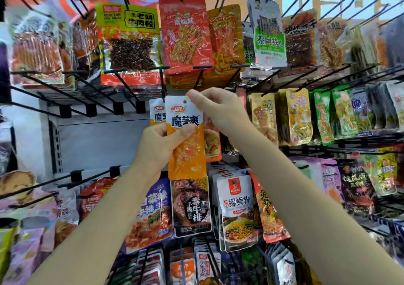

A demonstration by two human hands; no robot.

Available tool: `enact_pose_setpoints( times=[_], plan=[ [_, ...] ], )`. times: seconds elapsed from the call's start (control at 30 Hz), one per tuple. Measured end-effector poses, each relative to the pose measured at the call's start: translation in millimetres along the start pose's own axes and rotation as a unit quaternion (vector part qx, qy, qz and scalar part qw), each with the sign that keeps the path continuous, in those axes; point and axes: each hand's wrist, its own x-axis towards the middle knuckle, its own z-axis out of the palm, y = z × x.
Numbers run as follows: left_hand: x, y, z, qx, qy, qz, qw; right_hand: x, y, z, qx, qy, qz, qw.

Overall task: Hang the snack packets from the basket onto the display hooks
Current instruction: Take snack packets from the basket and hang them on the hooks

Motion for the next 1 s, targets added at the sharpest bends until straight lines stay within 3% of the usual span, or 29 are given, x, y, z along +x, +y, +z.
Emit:
enact_pose_setpoints(
  times=[0.13, 0.33, 0.6, 1.0],
  plan=[
    [-4, 6, -23, -0.007, 0.009, -0.006, 1.0, 4, -2, 34, 0.036, -0.013, 0.005, 0.999],
    [-2, 2, -56, 0.028, 0.014, -0.008, 0.999, 25, -9, 59, 0.047, 0.049, 0.021, 0.997],
    [10, -2, -50, 0.007, 0.037, -0.02, 0.999, 38, -16, 73, 0.062, 0.061, 0.03, 0.996],
    [12, -8, -60, 0.022, 0.03, -0.037, 0.999, 38, -10, 79, 0.126, 0.029, 0.061, 0.99]
  ],
)
